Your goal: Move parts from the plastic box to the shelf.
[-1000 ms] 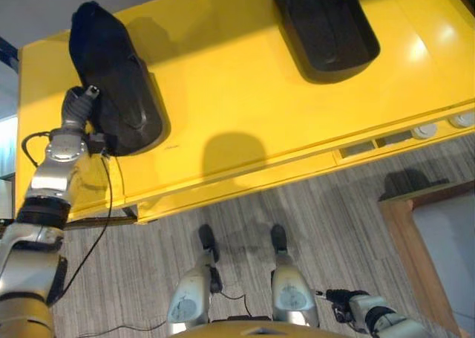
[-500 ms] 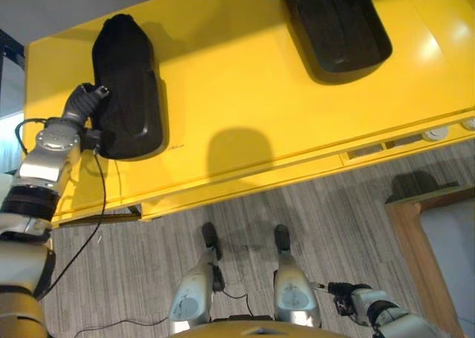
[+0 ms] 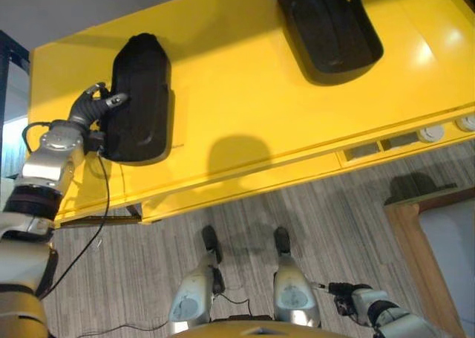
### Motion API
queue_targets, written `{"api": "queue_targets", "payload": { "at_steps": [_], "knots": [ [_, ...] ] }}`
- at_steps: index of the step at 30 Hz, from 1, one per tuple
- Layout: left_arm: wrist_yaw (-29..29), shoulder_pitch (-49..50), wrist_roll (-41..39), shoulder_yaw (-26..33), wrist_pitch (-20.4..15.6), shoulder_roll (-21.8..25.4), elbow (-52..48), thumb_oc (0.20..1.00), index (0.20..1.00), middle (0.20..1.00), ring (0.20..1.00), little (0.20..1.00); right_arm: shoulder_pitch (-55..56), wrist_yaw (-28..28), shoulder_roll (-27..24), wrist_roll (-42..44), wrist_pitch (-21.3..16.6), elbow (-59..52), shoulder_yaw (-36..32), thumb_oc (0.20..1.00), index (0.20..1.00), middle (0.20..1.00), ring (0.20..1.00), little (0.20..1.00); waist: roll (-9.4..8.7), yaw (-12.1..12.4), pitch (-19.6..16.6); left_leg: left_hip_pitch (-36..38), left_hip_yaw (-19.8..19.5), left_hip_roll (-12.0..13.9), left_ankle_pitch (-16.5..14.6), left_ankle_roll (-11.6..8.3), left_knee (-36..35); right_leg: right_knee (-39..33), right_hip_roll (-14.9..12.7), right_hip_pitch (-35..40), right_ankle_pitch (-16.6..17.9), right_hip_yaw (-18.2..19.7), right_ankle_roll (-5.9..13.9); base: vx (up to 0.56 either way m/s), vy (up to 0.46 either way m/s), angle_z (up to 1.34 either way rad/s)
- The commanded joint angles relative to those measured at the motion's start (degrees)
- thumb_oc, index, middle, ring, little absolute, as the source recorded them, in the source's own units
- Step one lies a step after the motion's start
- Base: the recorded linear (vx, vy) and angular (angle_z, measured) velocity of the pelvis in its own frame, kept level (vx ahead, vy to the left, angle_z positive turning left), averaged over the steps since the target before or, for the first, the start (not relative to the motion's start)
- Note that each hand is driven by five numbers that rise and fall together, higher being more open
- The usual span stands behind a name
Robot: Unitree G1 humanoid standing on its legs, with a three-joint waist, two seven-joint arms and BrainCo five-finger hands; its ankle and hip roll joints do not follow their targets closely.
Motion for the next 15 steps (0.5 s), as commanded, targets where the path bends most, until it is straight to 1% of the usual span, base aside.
{"api": "queue_targets", "payload": {
  "at_steps": [1, 3, 4, 5, 7, 9, 11, 12, 13, 14, 15],
  "knots": [
    [2.73, 0.08, -1.26, 0.47, 0.94, -1.75, 3.25, 1.0, 1.0, 1.0, 1.0, 1.0, 2.01, -0.56, 1.05, 2.22, 0.98, 0.44, 1.41, 1.0, 1.0, 1.0, 1.0, 1.0, -1.91, 0.05, -1.39, 3.39, 0.91, -0.74, -7.9, -0.36, 0.0, 2.78, 1.76, -1.86, -7.0, -1.46, -4.48, 0.0, 0.0, 0.0],
    [5.11, 1.12, -2.04, 1.21, 0.44, -2.51, 2.91, 1.0, 1.0, 1.0, 1.0, 1.0, 2.34, -0.47, 1.46, 2.02, 0.64, 0.67, 1.17, 1.0, 1.0, 1.0, 1.0, 1.0, -1.96, 0.17, -2.29, 3.98, 0.93, -0.72, -7.93, -0.45, 0.0, 2.49, 1.73, -1.04, -7.01, -1.76, -4.49, 0.0, 0.0, 0.0],
    [6.14, 1.74, -3.08, 2.05, -1.13, -3.12, 2.47, 1.0, 1.0, 1.0, 1.0, 1.0, 2.73, -0.59, 1.92, 2.02, 0.45, 0.82, 1.25, 1.0, 1.0, 1.0, 1.0, 1.0, -2.06, 0.33, -3.2, 4.56, 1.0, -0.69, -7.99, -0.56, 0.0, 2.16, 1.74, -0.2, -7.07, -1.95, -4.44, 0.0, 0.0, 0.0],
    [6.35, 1.97, -3.14, 2.33, -1.32, -3.29, 2.22, 1.0, 1.0, 1.0, 1.0, 1.0, 2.87, -0.64, 2.04, 1.98, 0.48, 0.91, 1.23, 1.0, 1.0, 1.0, 1.0, 1.0, -2.08, 0.36, -3.47, 4.76, 1.06, -0.68, -8.02, -0.59, 0.0, 2.03, 1.73, 0.09, -7.07, -2.02, -4.42, 0.0, 0.0, 0.0],
    [7.5, 2.67, -4.11, 3.3, -2.8, -3.76, 1.12, 1.0, 1.0, 1.0, 1.0, 1.0, 3.29, -0.8, 2.46, 1.58, 0.21, 1.1, 1.03, 1.0, 1.0, 1.0, 1.0, 1.0, -2.16, 0.55, -4.37, 5.33, 1.19, -0.66, -8.1, -0.7, 0.0, 1.62, 1.69, 0.94, -7.07, -2.29, -4.36, 0.01, -0.016, 0.01],
    [8.45, 4.9, -7.04, 5.78, -4.12, -4.86, -3.85, 1.0, 1.0, 1.0, 1.0, 1.0, 4.25, -0.76, 3.15, 0.63, 0.38, 1.5, 0.54, 1.0, 1.0, 1.0, 1.0, 1.0, -2.42, 1.32, -6.74, 6.85, 1.27, -0.75, -8.41, -0.86, 0.0, 0.65, 1.51, 3.14, -6.98, -3.18, -4.17, 0.04, -0.047, 0.01],
    [8.78, 7.64, -9.33, 7.57, -3.72, -6.4, -8.44, 1.0, 1.0, 1.0, 1.0, 1.0, 4.96, -0.99, 3.93, 0.02, 0.65, 1.9, -0.01, 1.0, 1.0, 1.0, 1.0, 1.0, -2.66, 2.17, -8.63, 8.05, 1.08, -0.75, -8.72, -0.81, 0.0, 0.3, 1.39, 4.68, -7.11, -3.91, -4.08, 0.05, -0.047, 0.17],
    [8.94, 9.52, -10.99, 8.52, -4.08, -7.68, -10.74, 1.0, 1.0, 1.0, 1.0, 1.0, 5.33, -1.21, 4.36, -0.12, 0.96, 2.07, -0.16, 1.0, 1.0, 1.0, 1.0, 1.0, -2.78, 2.66, -9.68, 8.71, 0.92, -0.78, -8.95, -0.76, 0.0, 0.11, 1.34, 5.58, -7.25, -4.35, -4.09, 0.04, -0.031, 0.16],
    [9.0, 9.9, -11.09, 8.73, -4.09, -7.92, -11.13, 1.0, 1.0, 1.0, 1.0, 1.0, 5.42, -1.25, 4.4, -0.13, 1.03, 2.07, -0.15, 1.0, 1.0, 1.0, 1.0, 1.0, -2.79, 2.71, -9.85, 8.83, 0.89, -0.79, -9.0, -0.75, 0.0, 0.07, 1.33, 5.75, -7.29, -4.43, -4.09, 0.06, -0.039, 0.06],
    [10.25, 13.39, -10.66, 10.01, -4.33, -9.98, -14.51, 1.0, 1.0, 1.0, 1.0, 1.0, 6.0, -1.7, 5.14, -0.24, 1.42, 2.51, -0.61, 1.0, 1.0, 1.0, 1.0, 1.0, -2.96, 3.65, -11.69, 9.88, 0.58, -0.82, -9.43, -0.61, 0.0, -0.1, 1.26, 7.1, -7.62, -5.11, -4.08, 0.04, -0.033, 0.02],
    [10.8, 15.09, -10.79, 10.54, -4.93, -11.07, -15.79, 1.0, 1.0, 1.0, 1.0, 1.0, 6.16, -1.82, 5.56, -0.53, 1.48, 2.73, -0.91, 1.0, 1.0, 1.0, 1.0, 1.0, -3.1, 4.12, -12.51, 10.38, 0.4, -0.81, -9.6, -0.55, 0.0, -0.1, 1.28, 7.7, -7.78, -5.39, -4.1, 0.04, -0.049, 0.02]
  ]
}}
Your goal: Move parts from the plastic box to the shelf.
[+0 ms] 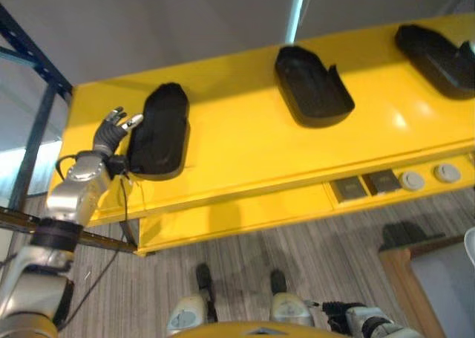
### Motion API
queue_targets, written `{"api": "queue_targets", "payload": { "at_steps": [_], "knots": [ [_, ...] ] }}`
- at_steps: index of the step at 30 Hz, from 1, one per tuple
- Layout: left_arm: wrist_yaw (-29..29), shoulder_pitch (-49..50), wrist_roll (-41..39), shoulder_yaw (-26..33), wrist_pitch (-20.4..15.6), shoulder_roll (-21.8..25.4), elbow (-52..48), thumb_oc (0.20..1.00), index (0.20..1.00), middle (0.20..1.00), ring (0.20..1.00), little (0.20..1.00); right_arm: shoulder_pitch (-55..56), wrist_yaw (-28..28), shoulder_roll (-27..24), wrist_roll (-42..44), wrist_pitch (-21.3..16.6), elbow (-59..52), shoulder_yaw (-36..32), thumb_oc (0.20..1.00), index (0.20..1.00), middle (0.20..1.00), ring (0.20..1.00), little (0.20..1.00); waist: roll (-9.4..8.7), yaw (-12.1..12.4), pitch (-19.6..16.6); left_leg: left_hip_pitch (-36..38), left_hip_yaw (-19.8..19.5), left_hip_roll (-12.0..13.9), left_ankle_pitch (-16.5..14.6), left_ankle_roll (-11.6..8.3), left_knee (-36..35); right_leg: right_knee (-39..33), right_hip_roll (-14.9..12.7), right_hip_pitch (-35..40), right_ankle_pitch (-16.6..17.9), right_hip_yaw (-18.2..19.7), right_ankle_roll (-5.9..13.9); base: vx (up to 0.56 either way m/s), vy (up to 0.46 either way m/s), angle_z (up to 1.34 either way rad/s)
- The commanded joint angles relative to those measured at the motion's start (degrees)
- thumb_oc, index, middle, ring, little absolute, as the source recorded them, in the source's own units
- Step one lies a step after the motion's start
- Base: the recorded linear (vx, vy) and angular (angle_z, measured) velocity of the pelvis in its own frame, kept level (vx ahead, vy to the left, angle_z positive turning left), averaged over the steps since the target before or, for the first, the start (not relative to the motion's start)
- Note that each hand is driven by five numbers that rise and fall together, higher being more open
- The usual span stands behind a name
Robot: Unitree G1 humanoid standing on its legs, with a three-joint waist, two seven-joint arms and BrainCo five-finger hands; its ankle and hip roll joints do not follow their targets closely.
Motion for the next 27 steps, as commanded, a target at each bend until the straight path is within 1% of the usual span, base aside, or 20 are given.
{"api": "queue_targets", "payload": {
  "at_steps": [1, 2, 4, 5, 6, 7, 8, 9, 10, 11, 13, 14, 15, 16, 20, 23, 27],
  "knots": [
    [4.57, 0.66, 1.02, 4.59, -5.19, -1.99, -1.53, 1.0, 1.0, 1.0, 1.0, 1.0, -0.01, -0.63, 1.98, -0.39, 1.4, 2.29, 0.24, 1.0, 1.0, 1.0, 1.0, 1.0, -0.5, 2.06, -1.58, 3.93, 1.46, -1.49, -8.11, 0.09, 0.04, 0.11, 0.71, 0.75, -5.5, -4.01, -3.1, 0.0, -0.036, 0.07],
    [5.28, 1.6, 1.11, 4.8, -5.97, -2.44, -2.04, 1.0, 1.0, 1.0, 1.0, 1.0, 0.14, -0.71, 2.18, -0.28, 1.3, 2.41, 0.24, 1.0, 1.0, 1.0, 1.0, 1.0, -0.63, 2.26, -1.91, 4.23, 1.42, -1.49, -8.25, 0.16, 0.04, 0.11, 0.72, 1.1, -5.62, -4.17, -3.09, -0.01, -0.033, 0.11],
    [6.42, 3.38, 0.59, 5.29, -9.59, -3.37, -3.37, 1.0, 1.0, 1.0, 1.0, 1.0, 0.41, -1.13, 2.64, 0.47, 1.05, 2.57, 0.49, 1.0, 1.0, 1.0, 1.0, 1.0, -0.97, 2.75, -2.51, 4.77, 1.23, -1.51, -8.57, 0.32, 0.04, 0.11, 0.76, 1.76, -5.88, -4.46, -3.09, -0.01, -0.031, 0.16],
    [6.52, 4.26, 1.62, 5.6, -12.03, -4.04, -4.78, 1.0, 1.0, 1.0, 1.0, 1.0, 0.43, -1.46, 2.89, 0.99, 1.2, 2.54, 0.53, 1.0, 1.0, 1.0, 1.0, 1.0, -1.25, 3.13, -2.87, 5.0, 1.08, -1.51, -8.75, 0.43, 0.04, 0.11, 0.79, 2.05, -5.99, -4.59, -3.1, -0.02, -0.039, 0.12],
    [6.64, 5.15, 2.75, 5.94, -13.06, -4.65, -6.03, 1.0, 1.0, 1.0, 1.0, 1.0, 0.54, -1.53, 2.99, 1.14, 1.25, 2.46, 0.47, 1.0, 1.0, 1.0, 1.0, 1.0, -1.44, 3.31, -3.09, 5.12, 0.94, -1.53, -8.89, 0.51, 0.04, 0.11, 0.79, 2.22, -6.03, -4.62, -3.08, -0.02, -0.041, 0.11],
    [6.9, 6.6, 5.42, 5.98, -15.12, -5.62, -7.93, 1.0, 1.0, 1.0, 1.0, 1.0, 0.71, -1.69, 3.3, 1.46, 1.5, 2.32, 0.4, 1.0, 1.0, 1.0, 1.0, 1.0, -1.76, 3.68, -3.32, 5.26, 0.65, -1.54, -9.07, 0.64, 0.04, 0.11, 0.82, 2.42, -6.08, -4.7, -3.05, -0.02, -0.041, 0.14],
    [5.91, 8.21, 7.12, 5.62, -16.58, -6.86, -9.69, 1.0, 1.0, 1.0, 1.0, 1.0, 0.83, -1.77, 3.67, 1.76, 1.65, 2.26, 0.41, 1.0, 1.0, 1.0, 1.0, 1.0, -2.15, 4.1, -3.44, 5.38, 0.28, -1.54, -9.29, 0.77, 0.04, 0.11, 0.86, 2.61, -6.15, -4.8, -3.04, -0.02, -0.047, 0.14],
    [3.46, 9.82, 9.32, 4.79, -18.38, -7.82, -11.11, 1.0, 1.0, 1.0, 1.0, 1.0, 0.98, -1.66, 4.06, 1.76, 1.81, 2.25, 0.45, 1.0, 1.0, 1.0, 1.0, 1.0, -2.48, 4.51, -3.5, 5.58, -0.01, -1.55, -9.59, 0.98, 0.04, 0.11, 0.91, 2.85, -6.24, -4.94, -3.08, -0.02, -0.045, 0.13],
    [2.67, 11.26, 10.94, 4.28, -18.95, -8.67, -12.64, 0.805, 0.805, 0.805, 0.805, 0.805, 0.96, -1.59, 4.35, 1.62, 2.12, 2.1, 0.38, 1.0, 1.0, 1.0, 1.0, 1.0, -2.74, 4.89, -3.42, 5.64, -0.24, -1.5, -9.78, 1.09, 0.04, 0.11, 0.98, 2.97, -6.32, -4.99, -3.16, -0.02, -0.043, 0.19],
    [1.2, 14.18, 11.77, 3.12, -19.75, -10.22, -14.28, 0.2, 0.2, 0.2, 0.2, 0.2, 1.16, -1.47, 4.65, 1.5, 2.49, 1.97, 0.54, 1.0, 1.0, 1.0, 1.0, 1.0, -3.08, 5.42, -3.28, 5.78, -0.43, -1.45, -10.08, 1.25, 0.04, 0.11, 1.03, 3.14, -6.42, -5.19, -3.2, -0.02, -0.029, 0.17],
    [-0.73, 17.02, 13.32, 2.1, -21.11, -11.6, -15.91, 0.2, 0.2, 0.2, 0.2, 0.2, 1.3, -1.49, 4.79, 1.87, 2.95, 1.97, 0.55, 1.0, 1.0, 1.0, 1.0, 1.0, -3.36, 6.01, -3.06, 5.83, -0.62, -1.36, -10.31, 1.38, 0.04, 0.11, 1.13, 3.26, -6.52, -5.38, -3.27, -0.03, -0.011, 0.1],
    [-1.18, 18.77, 15.87, 1.1, -21.62, -11.89, -17.05, 0.2, 0.2, 0.2, 0.2, 0.2, 1.33, -1.28, 4.84, 1.99, 3.28, 2.02, 0.36, 1.0, 1.0, 1.0, 1.0, 1.0, -3.51, 6.38, -2.8, 5.82, -0.66, -1.36, -10.41, 1.48, 0.04, 0.11, 1.16, 3.35, -6.52, -5.53, -3.28, -0.04, 0.0, 0.06],
    [-1.47, 19.63, 16.82, 0.52, -22.32, -11.79, -17.14, 0.2, 0.2, 0.2, 0.2, 0.2, 1.33, -1.09, 4.83, 1.96, 3.47, 2.03, 0.3, 1.0, 1.0, 1.0, 1.0, 1.0, -3.58, 6.58, -2.64, 5.81, -0.74, -1.38, -10.46, 1.52, 0.04, 0.11, 1.16, 3.36, -6.5, -5.65, -3.3, -0.05, 0.019, 0.07],
    [-3.06, 21.53, 16.16, -1.23, -23.84, -11.45, -17.1, 0.2, 0.2, 0.2, 0.2, 0.2, 1.17, -0.07, 4.83, 1.14, 3.71, 2.64, 0.53, 1.0, 1.0, 1.0, 1.0, 1.0, -3.74, 7.11, -2.25, 5.59, -0.75, -1.37, -10.51, 1.54, 0.04, 0.11, 1.14, 3.28, -6.5, -6.06, -3.29, -0.04, 0.024, 0.07],
    [-5.83, 23.05, 18.31, -4.3, -25.22, -9.68, -17.83, 0.2, 0.2, 0.2, 0.2, 0.2, 0.76, 0.93, 4.45, 1.62, 3.35, 3.46, 1.3, 1.0, 1.0, 1.0, 1.0, 1.0, -3.41, 7.7, -1.67, 4.85, -0.66, -1.39, -10.34, 1.35, 0.04, 0.11, 1.01, 2.78, -6.32, -6.78, -3.0, -0.02, 0.026, 0.15],
    [-6.01, 23.2, 17.5, -5.68, -25.32, -8.89, -18.35, 0.2, 0.2, 0.2, 0.2, 0.2, 0.37, 0.55, 4.06, 2.7, 3.46, 3.36, 1.32, 1.0, 1.0, 1.0, 1.0, 1.0, -2.99, 7.82, -1.37, 4.29, -0.71, -1.42, -10.24, 1.25, 0.04, 0.11, 0.88, 2.32, -6.35, -7.04, -2.86, -0.01, 0.035, 0.1],
    [-4.05, 22.44, 15.65, -7.84, -26.23, -8.06, -18.36, 0.2, 0.2, 0.2, 0.2, 0.2, 0.04, 0.46, 3.41, 3.02, 2.91, 3.37, 1.43, 1.0, 1.0, 1.0, 1.0, 1.0, -2.23, 7.41, -0.74, 3.25, -0.3, -1.36, -9.95, 0.93, 0.04, 0.11, 0.64, 1.16, -6.14, -7.11, -2.53, 0.0, 0.009, 0.01]
  ]
}}
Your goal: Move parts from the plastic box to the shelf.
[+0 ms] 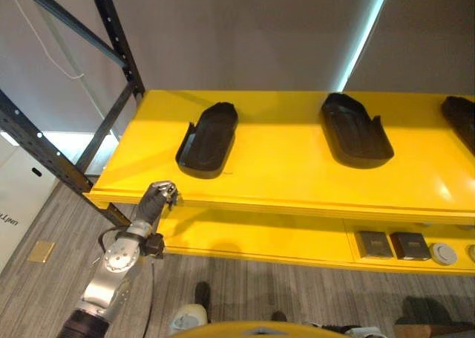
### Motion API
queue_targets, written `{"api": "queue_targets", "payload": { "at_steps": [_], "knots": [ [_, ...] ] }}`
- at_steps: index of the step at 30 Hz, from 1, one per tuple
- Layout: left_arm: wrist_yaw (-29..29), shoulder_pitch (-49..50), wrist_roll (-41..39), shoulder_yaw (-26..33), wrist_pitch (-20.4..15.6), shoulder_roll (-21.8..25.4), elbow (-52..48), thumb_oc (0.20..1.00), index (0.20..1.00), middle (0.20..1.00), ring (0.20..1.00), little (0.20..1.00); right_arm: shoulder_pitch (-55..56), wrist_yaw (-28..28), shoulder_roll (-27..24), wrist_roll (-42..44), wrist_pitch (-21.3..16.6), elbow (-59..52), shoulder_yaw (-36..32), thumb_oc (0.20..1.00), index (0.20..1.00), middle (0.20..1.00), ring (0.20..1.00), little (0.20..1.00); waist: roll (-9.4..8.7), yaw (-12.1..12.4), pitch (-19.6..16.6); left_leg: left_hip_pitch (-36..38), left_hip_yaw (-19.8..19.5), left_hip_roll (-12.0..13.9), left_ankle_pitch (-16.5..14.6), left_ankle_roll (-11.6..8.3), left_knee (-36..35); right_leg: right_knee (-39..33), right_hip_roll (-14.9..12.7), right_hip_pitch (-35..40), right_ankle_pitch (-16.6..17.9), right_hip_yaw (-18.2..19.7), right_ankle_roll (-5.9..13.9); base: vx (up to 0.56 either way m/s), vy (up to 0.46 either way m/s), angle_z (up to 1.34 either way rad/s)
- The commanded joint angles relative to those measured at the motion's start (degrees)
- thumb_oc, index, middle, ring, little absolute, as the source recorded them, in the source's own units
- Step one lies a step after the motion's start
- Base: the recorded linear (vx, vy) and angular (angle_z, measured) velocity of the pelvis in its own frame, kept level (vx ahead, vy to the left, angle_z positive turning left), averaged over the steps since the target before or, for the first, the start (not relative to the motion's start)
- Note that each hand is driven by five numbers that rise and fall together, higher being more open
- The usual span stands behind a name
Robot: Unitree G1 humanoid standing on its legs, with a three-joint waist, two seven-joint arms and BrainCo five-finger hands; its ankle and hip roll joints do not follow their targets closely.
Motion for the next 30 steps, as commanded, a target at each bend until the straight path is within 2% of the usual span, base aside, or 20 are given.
{"api": "queue_targets", "payload": {
  "at_steps": [1, 8, 18, 22, 30],
  "knots": [
    [1.7, -6.57, -1.01, 0.19, -5.15, 1.49, -3.32, 0.2, 0.2, 0.2, 0.2, 0.2, -2.18, 1.08, 1.19, 1.17, 0.69, 1.64, 2.41, 1.0, 1.0, 1.0, 1.0, 1.0, -1.62, -0.6, 4.0, 5.64, 2.81, -1.36, -9.3, 0.94, 0.04, 0.13, 0.56, 0.44, -5.05, -2.44, -2.23, 0.0, 0.0, 0.0],
    [2.82, -9.84, -3.4, -0.65, -6.17, 0.59, -1.82, 0.2, 0.2, 0.2, 0.2, 0.2, -2.42, 0.81, 0.7, 2.22, 0.68, 1.16, 2.82, 1.0, 1.0, 1.0, 1.0, 1.0, -1.11, -1.71, 5.06, 4.54, 3.19, -1.46, -8.96, 0.92, 0.04, 0.13, 0.69, -0.93, -4.65, -1.41, -2.28, 0.02, -0.004, -0.07],
    [5.95, -15.43, -3.78, -1.51, -1.45, -0.86, 3.96, 0.2, 0.2, 0.2, 0.2, 0.2, -2.62, 1.2, -0.44, 1.69, 0.23, -0.6, 3.2, 1.0, 1.0, 1.0, 1.0, 1.0, -0.41, -4.84, 7.71, 3.59, 4.42, -1.27, -8.63, 0.87, 0.04, 0.13, 1.09, -2.93, -4.03, 1.29, -2.49, 0.0, 0.001, -0.07],
    [6.36, -16.61, -3.93, -2.31, -0.82, -1.64, 7.8, 0.2, 0.2, 0.2, 0.2, 0.2, -2.73, 1.34, -0.77, 1.02, 0.36, -1.24, 3.26, 1.0, 1.0, 1.0, 1.0, 1.0, -0.19, -6.03, 8.53, 3.64, 5.0, -1.14, -8.4, 0.79, 0.04, 0.13, 1.14, -3.33, -3.75, 2.16, -2.55, 0.02, 0.008, -0.09],
    [8.12, -18.72, -4.27, -2.98, -3.63, -3.06, 12.3, 0.2, 0.2, 0.2, 0.2, 0.2, -3.16, 1.57, -1.52, 0.34, 0.21, -2.02, 3.63, 1.0, 1.0, 1.0, 1.0, 1.0, 0.05, -7.83, 10.04, 3.28, 5.96, -0.91, -7.89, 0.52, 0.04, 0.13, 1.35, -4.36, -3.33, 3.58, -2.75, 0.01, 0.01, -0.07]
  ]
}}
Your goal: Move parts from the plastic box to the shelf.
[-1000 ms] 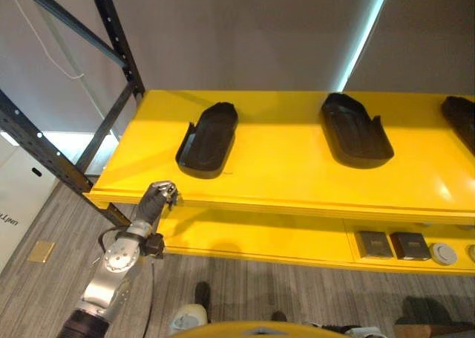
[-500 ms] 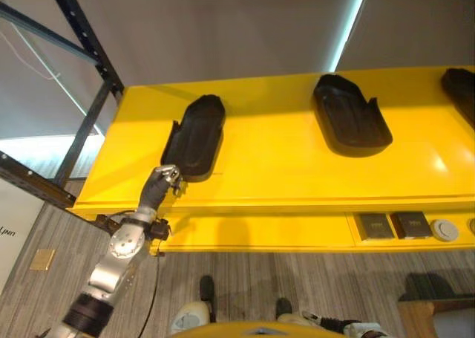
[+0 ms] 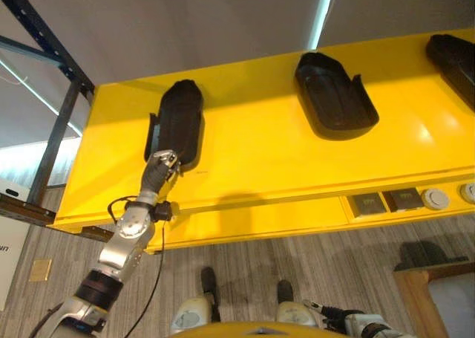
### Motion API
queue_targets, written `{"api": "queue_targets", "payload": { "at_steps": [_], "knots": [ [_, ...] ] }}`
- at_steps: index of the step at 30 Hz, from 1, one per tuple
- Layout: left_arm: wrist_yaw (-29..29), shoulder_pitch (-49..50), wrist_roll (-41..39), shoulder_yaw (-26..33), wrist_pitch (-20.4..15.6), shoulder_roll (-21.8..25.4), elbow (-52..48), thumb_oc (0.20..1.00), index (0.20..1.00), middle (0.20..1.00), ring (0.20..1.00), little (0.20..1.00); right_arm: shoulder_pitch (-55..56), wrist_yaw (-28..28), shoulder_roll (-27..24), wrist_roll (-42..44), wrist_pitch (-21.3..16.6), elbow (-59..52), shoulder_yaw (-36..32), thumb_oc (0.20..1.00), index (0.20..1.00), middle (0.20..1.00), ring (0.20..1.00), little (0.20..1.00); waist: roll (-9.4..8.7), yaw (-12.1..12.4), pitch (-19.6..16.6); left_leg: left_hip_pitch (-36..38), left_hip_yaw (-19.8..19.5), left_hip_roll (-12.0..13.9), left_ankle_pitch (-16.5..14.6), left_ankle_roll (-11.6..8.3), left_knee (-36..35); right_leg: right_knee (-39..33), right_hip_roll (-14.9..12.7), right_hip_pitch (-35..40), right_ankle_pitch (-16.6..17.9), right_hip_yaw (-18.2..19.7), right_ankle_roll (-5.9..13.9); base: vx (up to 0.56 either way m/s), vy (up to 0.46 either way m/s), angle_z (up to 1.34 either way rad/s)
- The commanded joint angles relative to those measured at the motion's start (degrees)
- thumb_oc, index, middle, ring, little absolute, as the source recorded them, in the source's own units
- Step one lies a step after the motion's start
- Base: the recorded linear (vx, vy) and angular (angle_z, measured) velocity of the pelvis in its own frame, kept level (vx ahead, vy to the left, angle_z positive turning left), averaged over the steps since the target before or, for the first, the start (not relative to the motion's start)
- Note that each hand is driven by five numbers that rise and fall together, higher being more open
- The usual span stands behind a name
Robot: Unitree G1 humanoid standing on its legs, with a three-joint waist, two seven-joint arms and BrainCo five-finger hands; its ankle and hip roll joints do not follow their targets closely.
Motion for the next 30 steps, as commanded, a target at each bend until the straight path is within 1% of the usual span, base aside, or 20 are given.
{"api": "queue_targets", "payload": {
  "at_steps": [1, 4, 8, 9, 10, 12, 13, 14, 18, 20, 21, 22, 23, 24, 25, 26, 27, 28, 29, 30],
  "knots": [
    [0.66, -3.75, -1.82, -1.2, -1.56, -0.55, 3.3, 0.2, 0.2, 0.2, 0.2, 0.2, -0.5, 0.6, 0.59, -1.46, 0.83, 0.46, 3.66, 1.0, 1.0, 1.0, 1.0, 1.0, -2.55, -1.3, 3.9, 3.22, 2.7, -1.09, -8.39, 0.77, 0.02, 0.12, 1.38, -2.11, -3.06, -0.04, -3.75, 0.0, -0.003, -0.12],
    [0.79, -4.11, -1.53, -1.03, -1.81, -0.61, 2.93, 0.2, 0.2, 0.2, 0.2, 0.2, -0.44, 0.77, 0.61, -1.64, 0.83, 0.47, 3.56, 1.0, 1.0, 1.0, 1.0, 1.0, -2.6, -1.41, 3.86, 3.31, 2.74, -1.01, -8.38, 0.73, 0.02, 0.12, 1.43, -2.05, -3.11, 0.04, -3.76, 0.0, -0.007, -0.12],
    [1.28, -3.82, 0.43, 0.03, -3.58, -0.53, 1.01, 0.2, 0.2, 0.2, 0.2, 0.2, 1.03, 0.79, 1.16, -3.14, 0.39, 0.98, 2.78, 1.0, 1.0, 1.0, 1.0, 1.0, -2.76, -1.33, 2.59, 4.34, 2.86, -0.95, -8.55, 0.49, 0.02, 0.12, 1.39, -0.85, -3.5, -0.43, -3.66, 0.01, -0.006, -0.03],
    [1.95, -3.18, 0.99, 0.53, -4.86, -0.49, -0.04, 0.2, 0.2, 0.2, 0.2, 0.2, 1.55, 0.89, 1.41, -3.57, -0.01, 1.5, 2.44, 1.0, 1.0, 1.0, 1.0, 1.0, -2.88, -0.95, 1.57, 4.86, 2.95, -0.92, -8.63, 0.39, 0.02, 0.12, 1.27, -0.06, -3.8, -0.95, -3.61, 0.0, 0.0, 0.0],
    [2.03, -3.11, 1.01, 0.57, -5.15, -0.49, -0.13, 0.2, 0.2, 0.2, 0.2, 0.2, 1.61, 0.88, 1.45, -3.6, -0.11, 1.57, 2.4, 1.0, 1.0, 1.0, 1.0, 1.0, -2.89, -0.91, 1.47, 4.91, 2.95, -0.92, -8.64, 0.38, 0.02, 0.12, 1.26, 0.01, -3.84, -1.01, -3.6, 0.0, 0.0, 0.0],
    [2.95, -1.79, 4.09, 1.43, -7.13, -0.39, -1.83, 0.2, 0.2, 0.2, 0.2, 0.2, 2.25, 0.72, 1.9, -3.7, -0.77, 2.09, 1.89, 1.0, 1.0, 1.0, 1.0, 1.0, -3.12, -0.17, -0.09, 5.61, 3.04, -0.87, -8.91, 0.35, 0.02, 0.12, 1.06, 1.08, -4.22, -1.89, -3.59, 0.0, 0.0, 0.0],
    [2.95, -1.79, 4.09, 1.43, -7.13, -0.39, -1.83, 0.2, 0.2, 0.2, 0.2, 0.2, 2.25, 0.72, 1.9, -3.7, -0.77, 2.09, 1.89, 1.0, 1.0, 1.0, 1.0, 1.0, -3.12, -0.17, -0.09, 5.61, 3.04, -0.87, -8.91, 0.35, 0.02, 0.12, 1.06, 1.08, -4.22, -1.89, -3.59, -0.07, -0.018, 0.07],
    [4.92, -0.24, 6.7, 2.1, -9.77, -0.07, -3.5, 0.2, 0.2, 0.2, 0.2, 0.2, 2.35, 0.48, 2.25, -3.63, -1.27, 2.37, 1.51, 1.0, 1.0, 1.0, 1.0, 1.0, -3.43, 0.7, -1.34, 6.3, 2.8, -0.93, -9.23, 0.47, 0.02, 0.12, 0.91, 2.08, -4.54, -2.7, -3.64, -0.08, -0.018, 0.12],
    [10.82, 2.13, 9.55, 2.84, -12.55, 0.65, -5.08, 0.2, 0.2, 0.2, 0.2, 0.2, 1.76, -0.29, 2.66, -3.13, -1.24, 2.46, 1.51, 1.0, 1.0, 1.0, 1.0, 1.0, -4.02, 2.1, -2.76, 7.37, 1.79, -1.21, -9.8, 0.91, 0.02, 0.12, 0.9, 3.57, -4.88, -3.36, -3.91, -0.07, -0.02, 0.15],
    [18.08, 3.95, 17.85, 2.94, -14.13, 1.47, -4.46, 0.2, 0.2, 0.2, 0.2, 0.2, 0.69, -0.91, 2.87, -1.5, -1.04, 2.76, 1.6, 1.0, 1.0, 1.0, 1.0, 1.0, -4.75, 3.39, -3.63, 8.17, 0.68, -1.43, -10.19, 1.34, 0.02, 0.12, 1.05, 4.69, -5.1, -3.85, -4.17, -0.06, -0.053, 0.14],
    [21.52, 4.55, 21.66, 2.57, -14.66, 1.76, -3.55, 0.485, 0.485, 0.485, 0.485, 0.485, 0.37, -1.21, 3.11, -0.5, -1.02, 2.9, 1.81, 1.0, 1.0, 1.0, 1.0, 1.0, -5.12, 3.81, -3.84, 8.56, 0.18, -1.5, -10.32, 1.45, 0.02, 0.12, 1.13, 5.2, -5.19, -4.01, -4.31, -0.03, -0.06, 0.18],
    [23.27, 5.12, 23.78, 2.26, -14.75, 1.99, -2.83, 0.561, 0.561, 0.561, 0.561, 0.561, -0.01, -1.38, 3.27, 0.22, -0.89, 2.95, 1.97, 1.0, 1.0, 1.0, 1.0, 1.0, -5.4, 4.22, -3.99, 8.8, -0.24, -1.61, -10.48, 1.58, 0.02, 0.12, 1.22, 5.58, -5.33, -4.11, -4.37, -0.02, -0.061, 0.25],
    [29.64, 6.54, 29.44, 1.28, -13.58, 2.46, 0.15, 1.0, 1.0, 1.0, 1.0, 1.0, -0.79, -1.48, 3.59, 1.16, -0.67, 3.18, 2.28, 1.0, 1.0, 1.0, 1.0, 1.0, -5.94, 4.94, -4.34, 9.35, -1.02, -1.81, -10.84, 1.81, 0.02, 0.12, 1.4, 6.26, -5.55, -4.27, -4.48, -0.03, -0.06, 0.26],
    [31.5, 7.44, 31.68, 0.5, -13.75, 2.65, 3.12, 1.0, 1.0, 1.0, 1.0, 1.0, -1.17, -1.24, 3.82, 1.47, -0.66, 3.41, 2.56, 1.0, 1.0, 1.0, 1.0, 1.0, -6.31, 5.42, -4.52, 9.61, -1.39, -1.91, -11.01, 1.96, 0.07, 0.2, 1.47, 6.59, -5.63, -4.42, -4.5, -0.02, -0.048, 0.15],
    [31.54, 7.6, 32.31, 0.38, -13.14, 2.64, 3.76, 1.0, 1.0, 1.0, 1.0, 1.0, -1.24, -1.22, 3.85, 1.57, -0.62, 3.44, 2.61, 1.0, 1.0, 1.0, 1.0, 1.0, -6.39, 5.52, -4.55, 9.68, -1.47, -1.93, -11.04, 1.98, 0.08, 0.21, 1.48, 6.67, -5.66, -4.46, -4.5, -0.04, -0.042, 0.13],
    [33.76, 9.06, 35.46, -1.14, -12.39, 2.14, 9.4, 1.0, 1.0, 1.0, 1.0, 1.0, -1.86, -1.28, 4.43, 2.33, -0.74, 3.9, 3.13, 1.0, 1.0, 1.0, 1.0, 1.0, -6.88, 6.25, -4.66, 9.87, -1.93, -2.04, -11.2, 2.13, 0.14, 0.36, 1.6, 6.96, -5.74, -4.68, -4.57, -0.04, -0.027, 0.16],
    [34.35, 9.49, 36.17, -1.51, -12.77, 1.92, 10.96, 1.0, 1.0, 1.0, 1.0, 1.0, -2.03, -1.26, 4.5, 2.63, -0.72, 4.05, 3.23, 1.0, 1.0, 1.0, 1.0, 1.0, -6.96, 6.45, -4.67, 9.91, -2.01, -2.04, -11.24, 2.15, 0.14, 0.37, 1.6, 7.03, -5.78, -4.81, -4.56, -0.05, -0.027, 0.21],
    [36.81, 10.2, 38.78, -2.3, -12.6, 1.62, 13.65, 1.0, 1.0, 1.0, 1.0, 1.0, -2.29, -1.25, 4.7, 3.17, -0.73, 4.33, 3.4, 1.0, 1.0, 1.0, 1.0, 1.0, -7.1, 6.79, -4.68, 9.99, -2.18, -2.08, -11.33, 2.21, 0.11, 0.36, 1.62, 7.15, -5.82, -5.02, -4.54, -0.04, -0.01, 0.17],
    [37.62, 10.88, 40.15, -3.21, -12.01, 1.39, 16.22, 1.0, 1.0, 1.0, 1.0, 1.0, -2.61, -1.19, 4.91, 3.63, -0.71, 4.65, 3.52, 1.0, 1.0, 1.0, 1.0, 1.0, -7.21, 7.14, -4.66, 10.06, -2.39, -2.15, -11.39, 2.25, 0.08, 0.38, 1.64, 7.2, -5.81, -5.21, -4.49, -0.06, -0.003, 0.2],
    [36.81, 11.81, 40.11, -4.0, -9.53, 1.02, 18.9, 1.0, 1.0, 1.0, 1.0, 1.0, -3.0, -0.85, 4.98, 3.65, -0.55, 5.15, 3.5, 1.0, 1.0, 1.0, 1.0, 1.0, -7.24, 7.62, -4.6, 10.09, -2.69, -2.18, -11.45, 2.26, 0.07, 0.37, 1.64, 7.25, -5.81, -5.54, -4.42, -0.05, 0.001, 0.17]
  ]
}}
